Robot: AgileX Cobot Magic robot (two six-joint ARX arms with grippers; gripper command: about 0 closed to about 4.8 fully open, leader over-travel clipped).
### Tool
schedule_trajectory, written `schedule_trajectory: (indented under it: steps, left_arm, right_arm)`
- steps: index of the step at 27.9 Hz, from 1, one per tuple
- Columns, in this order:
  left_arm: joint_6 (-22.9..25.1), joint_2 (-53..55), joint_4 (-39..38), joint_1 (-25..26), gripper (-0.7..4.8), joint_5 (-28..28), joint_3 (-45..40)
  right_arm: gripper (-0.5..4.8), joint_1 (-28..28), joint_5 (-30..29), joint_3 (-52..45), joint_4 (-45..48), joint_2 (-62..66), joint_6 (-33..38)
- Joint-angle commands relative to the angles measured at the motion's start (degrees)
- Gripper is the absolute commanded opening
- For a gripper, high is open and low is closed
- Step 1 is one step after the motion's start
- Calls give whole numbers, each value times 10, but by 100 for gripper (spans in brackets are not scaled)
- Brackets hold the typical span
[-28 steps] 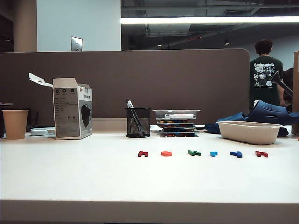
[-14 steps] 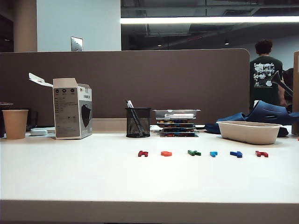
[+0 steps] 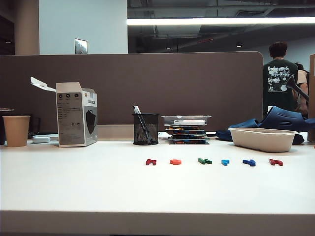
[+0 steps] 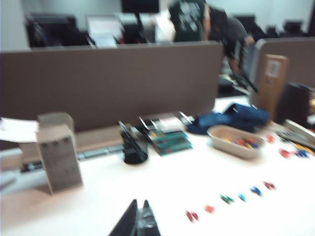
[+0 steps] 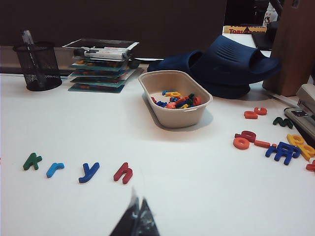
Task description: Select the appropriate letters from the row of letter magnets placed on the table to arrange into the word "sky".
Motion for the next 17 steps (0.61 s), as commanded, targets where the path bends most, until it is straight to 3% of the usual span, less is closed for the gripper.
schedule_trajectory:
  steps: [1, 6, 11, 14, 16, 17]
  left_arm:
    - [0, 66, -104, 0, -5, 28, 94]
    - [2, 188, -229, -1, -5, 83, 249]
    - [-8, 285, -275, -1, -5, 166, 355]
    - [-65, 335, -275, -5, -5, 172, 408]
    - [-120, 359, -266, -30, -5, 159, 432]
    - [-142, 381, -265, -70, -5, 127, 452]
  right_arm:
    - [0, 0, 1, -2, 14, -4, 0]
    - [0, 0, 1, -2, 14, -4, 0]
    - [0, 0, 1, -2, 14, -4, 0]
    - [-1, 0, 1, -2, 14, -4, 0]
    - [-1, 0, 1, -2, 13, -4, 0]
    - [-1, 0, 2, -2, 13, -4, 0]
